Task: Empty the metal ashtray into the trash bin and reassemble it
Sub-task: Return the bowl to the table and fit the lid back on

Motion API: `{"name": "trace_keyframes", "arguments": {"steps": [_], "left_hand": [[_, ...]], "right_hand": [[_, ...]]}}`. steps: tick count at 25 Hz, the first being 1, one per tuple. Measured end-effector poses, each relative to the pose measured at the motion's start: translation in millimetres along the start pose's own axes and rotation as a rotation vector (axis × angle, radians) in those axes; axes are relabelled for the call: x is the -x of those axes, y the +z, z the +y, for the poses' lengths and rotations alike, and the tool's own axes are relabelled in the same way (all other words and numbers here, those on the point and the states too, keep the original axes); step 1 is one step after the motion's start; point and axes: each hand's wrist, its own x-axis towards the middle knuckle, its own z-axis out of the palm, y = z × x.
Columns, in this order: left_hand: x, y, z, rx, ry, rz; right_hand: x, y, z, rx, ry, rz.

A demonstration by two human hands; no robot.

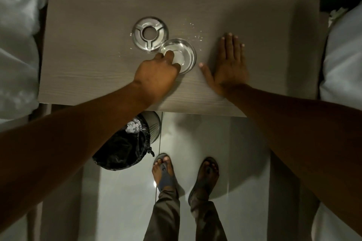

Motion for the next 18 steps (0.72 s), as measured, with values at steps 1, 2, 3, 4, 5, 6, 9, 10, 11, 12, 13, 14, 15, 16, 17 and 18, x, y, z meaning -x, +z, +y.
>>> {"name": "trace_keyframes", "arguments": {"steps": [1,2,3,4,5,6,9,10,11,12,13,14,15,16,17,18], "left_hand": [[-2.5,0.5,-0.2,0.009,0.015,0.002],[-5.2,1.5,2.4,0.017,0.043,0.005],[-7.3,2.7,5.8,0.033,0.08,0.011],[-8.9,4.4,10.3,0.07,0.122,0.024],[-9.4,5.6,11.3,0.124,0.158,0.043],[-8.8,5.1,6.7,0.188,0.175,0.07],[-19.1,-4.0,-36.6,0.381,0.044,0.16],[-27.7,-8.3,-56.5,0.409,-0.015,0.165],[-37.6,-13.8,-73.9,0.395,-0.044,0.126],[-48.9,-18.7,-86.6,0.353,-0.04,0.049],[-60.9,-21.8,-93.8,0.308,-0.012,-0.037],[-72.0,-24.0,-95.8,0.276,0.02,-0.113],[-82.0,-24.9,-94.2,0.264,0.038,-0.173],[-89.5,-23.8,-91.2,0.268,0.038,-0.216],[-93.6,-20.7,-89.1,0.272,0.028,-0.241],[-95.3,-17.6,-88.5,0.269,0.012,-0.248]], "right_hand": [[0.1,0.1,2.1,0.003,0.004,0.004],[1.6,1.1,6.1,0.009,0.011,0.01],[3.8,2.2,10.7,0.017,0.017,0.017],[6.4,3.0,16.4,0.025,0.022,0.018],[9.1,3.8,21.0,0.032,0.024,0.013],[10.9,4.5,23.5,0.037,0.023,0.01],[10.6,4.7,24.6,0.022,0.022,0.024],[9.5,4.9,24.0,0.021,0.019,0.031],[8.3,5.1,23.7,0.022,0.016,0.039],[7.4,5.2,23.5,0.02,0.014,0.044],[7.0,5.4,23.7,0.016,0.015,0.047],[6.6,5.6,24.1,0.012,0.017,0.048],[6.4,6.3,24.0,0.008,0.021,0.049],[6.8,6.7,23.5,0.004,0.024,0.051],[8.4,7.9,21.8,-0.005,0.025,0.055],[9.9,9.3,19.7,-0.019,0.024,0.062]]}}
